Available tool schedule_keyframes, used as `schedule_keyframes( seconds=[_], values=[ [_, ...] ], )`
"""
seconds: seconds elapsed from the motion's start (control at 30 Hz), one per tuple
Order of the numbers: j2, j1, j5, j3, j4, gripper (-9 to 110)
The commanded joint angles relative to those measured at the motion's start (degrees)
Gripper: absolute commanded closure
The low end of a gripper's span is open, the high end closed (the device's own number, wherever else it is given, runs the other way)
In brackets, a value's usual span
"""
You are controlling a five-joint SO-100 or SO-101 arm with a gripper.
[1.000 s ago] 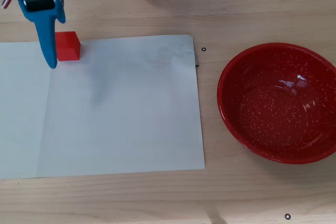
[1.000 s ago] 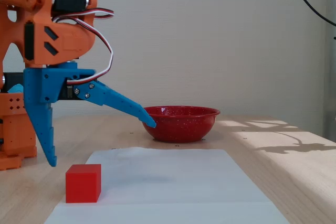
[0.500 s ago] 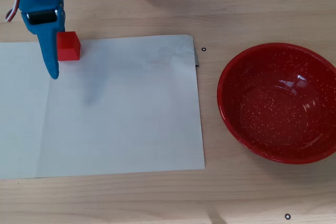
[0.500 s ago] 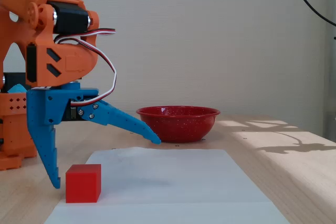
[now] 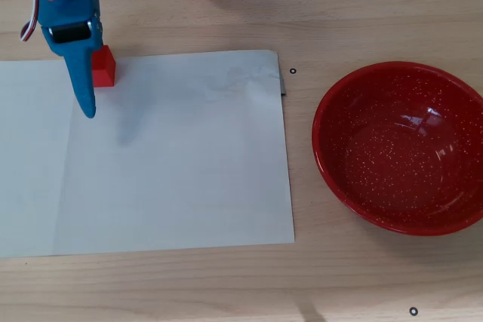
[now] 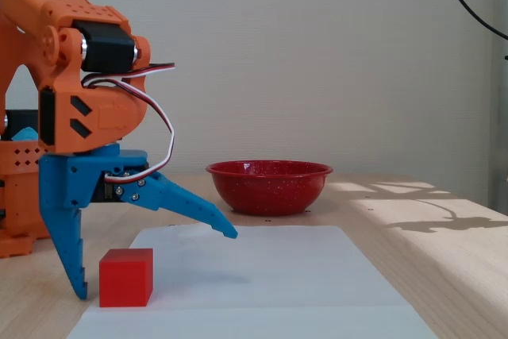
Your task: Grasp the red cube and put it in the red bowl
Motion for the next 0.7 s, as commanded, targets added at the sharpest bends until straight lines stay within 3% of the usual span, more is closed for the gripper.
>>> schedule_keyframes(
  seconds=[0.0, 0.4, 0.67],
  values=[
    [2.29, 1.93, -1.23, -2.64, -0.97, 31],
    [2.02, 2.20, -1.85, -2.20, -1.14, 43],
    [2.90, 2.02, -1.41, -3.08, -0.53, 69]
  ],
)
